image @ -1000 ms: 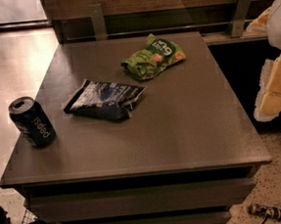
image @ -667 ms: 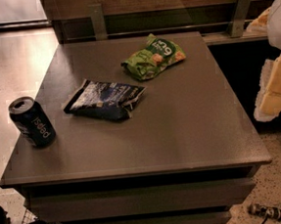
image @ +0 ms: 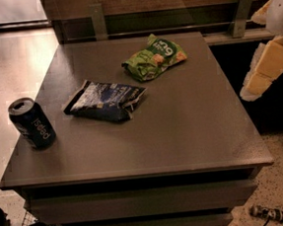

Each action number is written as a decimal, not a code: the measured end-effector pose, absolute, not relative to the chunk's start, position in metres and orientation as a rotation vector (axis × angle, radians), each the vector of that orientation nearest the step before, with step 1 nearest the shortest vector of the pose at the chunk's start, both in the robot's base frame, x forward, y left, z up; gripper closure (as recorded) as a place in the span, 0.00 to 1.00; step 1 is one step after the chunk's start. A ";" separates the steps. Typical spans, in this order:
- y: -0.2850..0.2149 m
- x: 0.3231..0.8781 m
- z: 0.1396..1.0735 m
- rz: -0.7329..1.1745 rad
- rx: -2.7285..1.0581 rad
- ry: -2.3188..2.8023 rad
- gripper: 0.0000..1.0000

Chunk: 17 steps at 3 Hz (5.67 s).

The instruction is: Move green rice chip bag near pepsi can

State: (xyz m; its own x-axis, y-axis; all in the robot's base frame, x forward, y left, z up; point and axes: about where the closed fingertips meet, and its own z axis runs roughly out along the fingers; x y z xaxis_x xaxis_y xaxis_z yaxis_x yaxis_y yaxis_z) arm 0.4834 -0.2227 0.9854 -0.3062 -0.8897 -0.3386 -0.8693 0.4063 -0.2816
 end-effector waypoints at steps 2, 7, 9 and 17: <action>-0.224 0.568 0.979 0.235 -0.921 2.274 0.00; -0.211 0.647 0.986 0.488 -0.313 2.161 0.00; -0.141 0.708 0.931 0.241 -0.262 2.353 0.00; -0.114 0.781 0.824 0.167 0.245 2.624 0.75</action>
Offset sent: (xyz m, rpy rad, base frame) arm 0.1590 -0.0093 0.0021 0.8150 -0.1014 -0.6233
